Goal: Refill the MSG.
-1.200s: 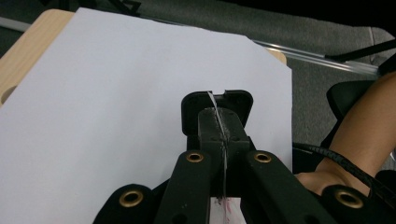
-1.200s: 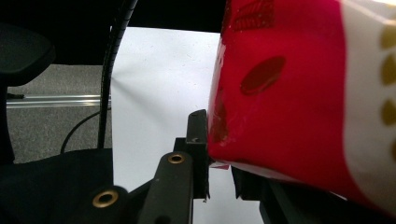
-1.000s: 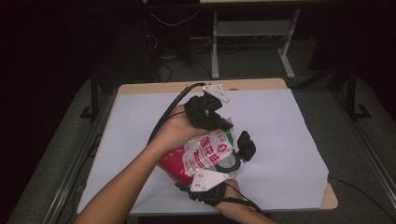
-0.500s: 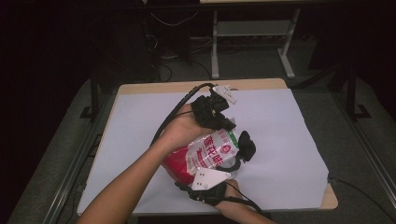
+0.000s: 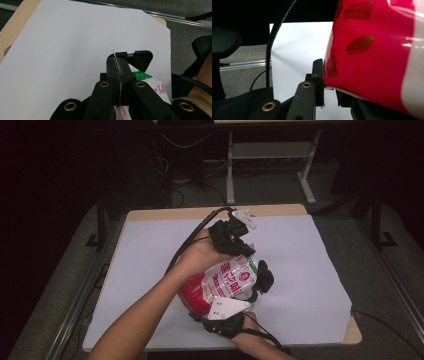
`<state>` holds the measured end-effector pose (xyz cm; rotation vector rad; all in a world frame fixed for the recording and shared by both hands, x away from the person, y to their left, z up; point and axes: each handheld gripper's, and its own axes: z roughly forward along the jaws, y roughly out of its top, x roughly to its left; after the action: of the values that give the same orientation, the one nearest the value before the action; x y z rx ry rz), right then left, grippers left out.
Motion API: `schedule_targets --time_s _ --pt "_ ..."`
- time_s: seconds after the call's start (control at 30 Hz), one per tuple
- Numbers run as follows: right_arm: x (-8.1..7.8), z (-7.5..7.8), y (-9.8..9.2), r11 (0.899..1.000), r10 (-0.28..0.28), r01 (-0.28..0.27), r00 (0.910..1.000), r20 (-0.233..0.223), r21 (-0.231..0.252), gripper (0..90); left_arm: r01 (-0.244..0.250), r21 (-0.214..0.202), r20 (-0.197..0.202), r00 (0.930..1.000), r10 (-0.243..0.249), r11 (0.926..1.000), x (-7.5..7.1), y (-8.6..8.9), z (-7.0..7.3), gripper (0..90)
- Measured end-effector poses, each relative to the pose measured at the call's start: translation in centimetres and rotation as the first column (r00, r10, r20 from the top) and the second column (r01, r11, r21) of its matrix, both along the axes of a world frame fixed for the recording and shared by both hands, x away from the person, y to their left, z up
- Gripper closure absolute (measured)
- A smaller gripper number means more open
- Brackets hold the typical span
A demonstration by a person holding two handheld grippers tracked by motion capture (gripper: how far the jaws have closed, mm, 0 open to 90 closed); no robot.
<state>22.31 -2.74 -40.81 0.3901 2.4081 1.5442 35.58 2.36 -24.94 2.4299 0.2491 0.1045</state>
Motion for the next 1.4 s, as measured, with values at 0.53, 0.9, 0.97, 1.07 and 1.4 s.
schedule_targets --time_s 0.53,0.9,0.97,1.07,1.4 --pt "-0.3 0.0 0.1 1.000 -0.030 0.030 0.9995 0.008 -0.006 78.7 0.011 0.022 -0.015 0.9998 -0.011 0.9997 0.5 -0.8 -0.6 90.0" --pt "-0.4 0.1 0.2 0.997 -0.069 0.069 0.9975 0.012 -0.017 78.7 0.009 0.023 -0.030 0.9995 -0.009 0.9997 0.8 -1.4 -0.9 90.0" --pt "-0.4 0.1 0.1 0.997 -0.071 0.071 0.9974 0.004 -0.014 78.7 0.010 0.027 -0.033 0.9994 -0.009 0.9996 0.9 -1.6 -1.0 90.0" --pt "-0.4 0.0 0.1 0.997 -0.080 0.080 0.9968 0.000 -0.013 78.7 0.010 0.028 -0.035 0.9993 -0.009 0.9996 1.0 -1.8 -1.1 90.0" --pt "-0.5 -0.1 0.2 0.996 -0.084 0.084 0.9964 0.003 -0.013 78.6 0.015 0.046 -0.048 0.9987 -0.013 0.9988 0.8 -2.2 -1.4 90.0"
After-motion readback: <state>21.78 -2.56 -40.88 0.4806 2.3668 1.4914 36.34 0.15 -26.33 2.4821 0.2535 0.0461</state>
